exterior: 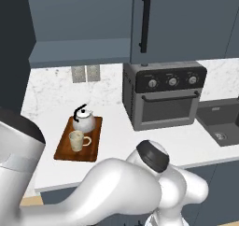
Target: Pick the kettle from the counter and place it on the tray. Then pick the mug from the cabinet and place it on the tray. Then close the cabinet doors.
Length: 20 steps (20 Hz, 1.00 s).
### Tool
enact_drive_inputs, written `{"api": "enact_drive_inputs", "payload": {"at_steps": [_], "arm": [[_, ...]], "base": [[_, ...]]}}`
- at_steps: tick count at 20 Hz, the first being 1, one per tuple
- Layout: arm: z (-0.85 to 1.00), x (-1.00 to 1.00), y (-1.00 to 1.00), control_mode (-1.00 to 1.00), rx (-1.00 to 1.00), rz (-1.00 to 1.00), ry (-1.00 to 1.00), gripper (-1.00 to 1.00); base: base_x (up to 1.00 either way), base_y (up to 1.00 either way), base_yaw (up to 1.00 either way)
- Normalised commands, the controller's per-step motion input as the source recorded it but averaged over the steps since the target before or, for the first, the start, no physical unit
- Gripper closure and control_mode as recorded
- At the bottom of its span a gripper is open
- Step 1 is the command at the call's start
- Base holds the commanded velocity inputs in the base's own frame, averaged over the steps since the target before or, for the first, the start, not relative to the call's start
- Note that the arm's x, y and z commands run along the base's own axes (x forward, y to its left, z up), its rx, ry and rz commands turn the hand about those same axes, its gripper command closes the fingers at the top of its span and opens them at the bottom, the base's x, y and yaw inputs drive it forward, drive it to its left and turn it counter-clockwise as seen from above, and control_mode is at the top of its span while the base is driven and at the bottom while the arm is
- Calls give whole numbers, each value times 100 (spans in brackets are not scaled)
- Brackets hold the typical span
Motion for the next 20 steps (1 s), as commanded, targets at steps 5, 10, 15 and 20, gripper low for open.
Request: {"api": "enact_drive_inputs", "payload": {"at_steps": [5,10,15,20], "arm": [[-10,18,0,-100,0,-4,0,-100],[-1,37,0,-100,0,-5,0,-100],[-1,26,-1,-100,0,-6,-3,-100],[-2,23,-7,-100,0,-7,-4,-100]], "base": [[0,0,0],[0,0,0],[0,0,0],[0,0,0]]}}
